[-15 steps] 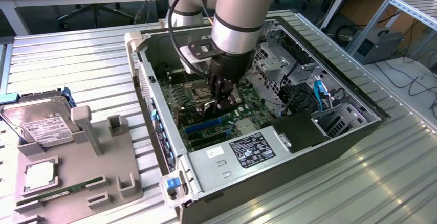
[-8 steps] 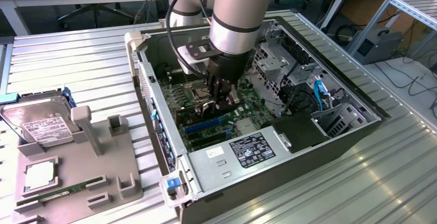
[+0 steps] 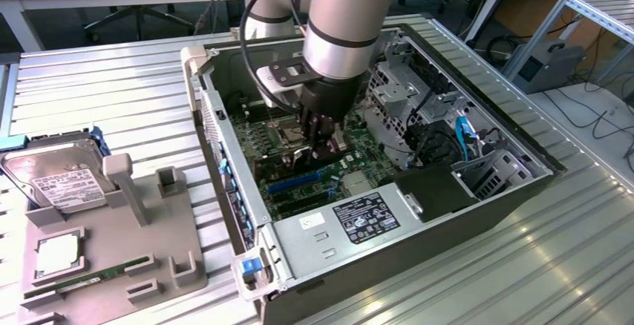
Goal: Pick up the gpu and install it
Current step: 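Insert the gpu into the slot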
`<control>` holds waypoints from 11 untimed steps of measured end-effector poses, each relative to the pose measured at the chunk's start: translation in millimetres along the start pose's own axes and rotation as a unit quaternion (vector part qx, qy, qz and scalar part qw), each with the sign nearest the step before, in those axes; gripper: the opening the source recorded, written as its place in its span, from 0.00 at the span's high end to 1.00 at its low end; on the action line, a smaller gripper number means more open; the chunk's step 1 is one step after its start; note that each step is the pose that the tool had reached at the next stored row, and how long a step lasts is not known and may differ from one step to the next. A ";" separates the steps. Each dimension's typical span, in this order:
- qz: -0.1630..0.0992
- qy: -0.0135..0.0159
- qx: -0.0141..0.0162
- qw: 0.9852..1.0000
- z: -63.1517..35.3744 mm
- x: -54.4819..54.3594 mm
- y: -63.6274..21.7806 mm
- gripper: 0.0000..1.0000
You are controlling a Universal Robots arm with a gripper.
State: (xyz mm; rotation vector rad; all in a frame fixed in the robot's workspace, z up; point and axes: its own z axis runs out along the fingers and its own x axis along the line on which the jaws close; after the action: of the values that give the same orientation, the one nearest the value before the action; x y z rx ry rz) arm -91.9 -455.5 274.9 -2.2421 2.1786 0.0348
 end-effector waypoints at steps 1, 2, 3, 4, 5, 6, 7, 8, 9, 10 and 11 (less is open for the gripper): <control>0.000 0.000 0.000 1.000 0.0 0.0 0.5 0.73; 0.000 0.000 0.000 1.000 0.0 0.0 1.1 0.73; 0.000 0.000 0.000 1.000 0.0 0.0 1.7 0.73; 0.000 0.000 0.000 1.000 0.0 -0.1 2.7 0.73; 0.000 0.000 0.000 1.000 0.0 -0.1 3.3 0.73; 0.000 0.000 0.000 1.000 0.0 -0.1 4.0 0.73; 0.000 0.000 0.000 1.000 0.0 -0.1 5.0 0.73; 0.000 0.000 0.000 1.000 0.0 -0.2 5.6 0.73; 0.000 0.000 0.000 1.000 0.0 -0.2 6.1 0.73; 0.000 0.000 0.000 1.000 0.0 -0.1 6.6 0.73; 0.000 0.000 0.000 1.000 0.0 -0.2 8.2 0.73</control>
State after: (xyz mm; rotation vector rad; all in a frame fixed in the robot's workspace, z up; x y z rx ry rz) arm -100.1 -455.5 274.9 -2.2422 2.1785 0.0348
